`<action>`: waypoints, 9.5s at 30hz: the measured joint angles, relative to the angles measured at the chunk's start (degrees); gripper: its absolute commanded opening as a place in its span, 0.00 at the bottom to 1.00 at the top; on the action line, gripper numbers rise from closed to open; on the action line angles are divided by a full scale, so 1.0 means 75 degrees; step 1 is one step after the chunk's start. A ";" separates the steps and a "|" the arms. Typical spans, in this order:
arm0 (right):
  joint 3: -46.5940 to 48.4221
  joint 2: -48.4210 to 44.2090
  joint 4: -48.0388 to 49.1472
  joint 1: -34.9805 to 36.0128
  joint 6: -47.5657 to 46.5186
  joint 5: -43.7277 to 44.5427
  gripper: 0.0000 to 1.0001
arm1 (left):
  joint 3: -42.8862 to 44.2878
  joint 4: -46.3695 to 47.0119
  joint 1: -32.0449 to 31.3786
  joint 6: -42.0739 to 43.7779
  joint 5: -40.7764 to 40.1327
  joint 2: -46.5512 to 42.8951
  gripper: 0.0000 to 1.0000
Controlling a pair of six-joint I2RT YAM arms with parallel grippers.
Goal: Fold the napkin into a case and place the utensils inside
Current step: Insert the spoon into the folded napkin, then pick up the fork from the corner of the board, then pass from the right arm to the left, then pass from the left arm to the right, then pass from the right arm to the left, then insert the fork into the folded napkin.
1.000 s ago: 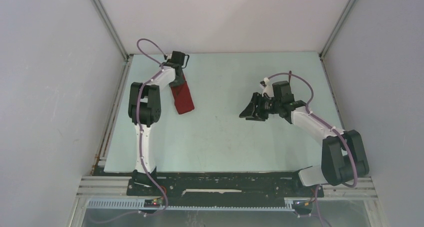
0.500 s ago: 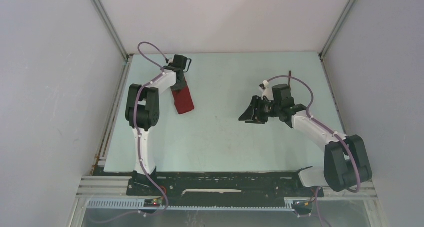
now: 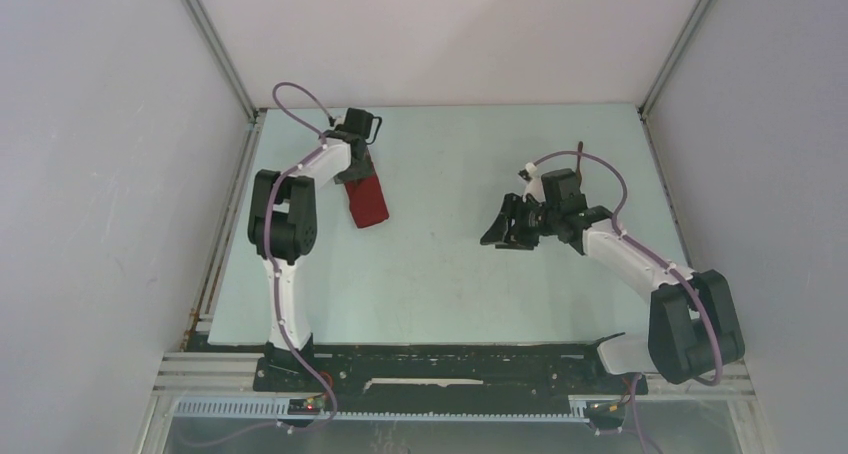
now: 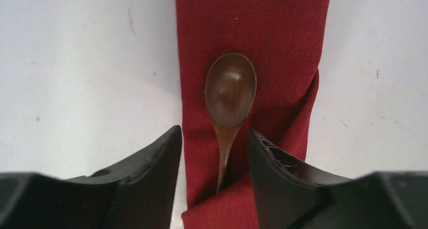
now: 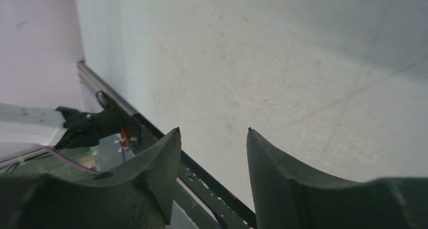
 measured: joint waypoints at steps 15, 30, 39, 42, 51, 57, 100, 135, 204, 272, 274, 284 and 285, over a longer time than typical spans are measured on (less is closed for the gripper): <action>0.5298 0.3037 -0.3433 -0.1740 -0.1658 0.5977 0.88 | -0.0976 -0.0682 0.0189 -0.0251 0.2040 -0.4290 0.82; 0.9702 0.7338 -0.5257 -0.3290 -0.2632 0.5718 0.81 | -0.5155 -0.0286 -0.0187 -0.0469 0.5555 -0.8568 0.82; 1.0340 0.8131 -0.5665 -0.3086 -0.2774 0.5543 0.65 | -0.4727 -0.0117 -0.0187 -0.0527 0.5840 -0.8865 0.82; 1.0340 0.8239 -0.5750 -0.3077 -0.2812 0.5543 0.55 | -0.4709 -0.0122 -0.0187 -0.0527 0.5887 -0.8865 0.81; 1.0340 0.8317 -0.5747 -0.3118 -0.2961 0.5263 0.21 | -0.4692 -0.0128 -0.0187 -0.0525 0.5963 -0.8845 0.81; 0.9949 0.8110 -0.5412 -0.3101 -0.3258 0.5100 0.09 | -0.4508 -0.0154 -0.0187 -0.0493 0.5977 -0.8705 0.81; 0.2704 0.1198 -0.0749 0.4975 -0.8003 0.5211 0.00 | -0.5735 0.0743 0.0557 -0.0102 0.8684 -0.7087 0.48; 0.2183 0.0548 -0.0463 0.5371 -0.7656 0.5467 0.56 | -0.5779 0.0903 -0.0286 0.0898 0.8629 -0.8081 0.00; 0.1821 0.1626 0.3174 0.2177 0.4301 0.1955 0.00 | -0.5281 0.1026 -0.3031 0.0070 0.2439 -0.9346 0.98; 0.2503 0.1026 0.0452 0.1306 0.1798 0.3474 0.42 | -0.4462 0.1043 -0.1218 -0.0994 0.1501 -0.6645 0.00; 0.2270 0.0857 0.0111 0.0941 0.1725 0.3561 0.42 | -0.4456 0.1749 -0.0933 -0.1070 0.0968 -0.6006 0.00; 0.1180 -0.0128 -0.0525 0.0743 0.1317 0.3139 0.40 | -0.4348 0.7125 0.0361 -0.1148 0.1918 -0.2328 0.00; 0.1070 -0.0175 -0.0522 0.0708 0.1311 0.3101 0.39 | -0.4249 0.7487 0.0551 -0.1189 0.2186 -0.2008 0.00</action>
